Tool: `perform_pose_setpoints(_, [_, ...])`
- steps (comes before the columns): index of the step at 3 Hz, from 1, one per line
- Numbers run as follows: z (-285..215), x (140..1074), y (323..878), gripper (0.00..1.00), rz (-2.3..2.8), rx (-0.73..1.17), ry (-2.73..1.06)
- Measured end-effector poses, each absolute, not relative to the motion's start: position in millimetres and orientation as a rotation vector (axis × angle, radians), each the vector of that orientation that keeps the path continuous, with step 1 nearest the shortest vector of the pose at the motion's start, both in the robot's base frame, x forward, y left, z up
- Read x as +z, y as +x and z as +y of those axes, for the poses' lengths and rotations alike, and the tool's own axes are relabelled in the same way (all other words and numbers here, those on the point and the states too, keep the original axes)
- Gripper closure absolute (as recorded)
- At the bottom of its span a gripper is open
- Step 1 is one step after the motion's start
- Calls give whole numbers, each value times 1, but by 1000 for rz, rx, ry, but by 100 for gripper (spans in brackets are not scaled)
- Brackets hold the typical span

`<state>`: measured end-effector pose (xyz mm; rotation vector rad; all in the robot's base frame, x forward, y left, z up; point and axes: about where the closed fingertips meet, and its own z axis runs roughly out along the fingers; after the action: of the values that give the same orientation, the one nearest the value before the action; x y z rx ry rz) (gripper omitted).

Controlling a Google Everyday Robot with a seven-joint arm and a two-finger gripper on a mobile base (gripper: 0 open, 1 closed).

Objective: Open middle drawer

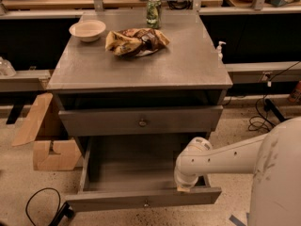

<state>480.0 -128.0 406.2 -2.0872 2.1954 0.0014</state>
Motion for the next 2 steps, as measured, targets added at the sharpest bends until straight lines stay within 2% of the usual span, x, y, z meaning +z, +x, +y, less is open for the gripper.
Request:
perform_pose_setpoints(1, [-128, 406, 485, 0, 2195, 1, -2087])
perform_pose_setpoints(2, [-128, 406, 485, 0, 2195, 1, -2087])
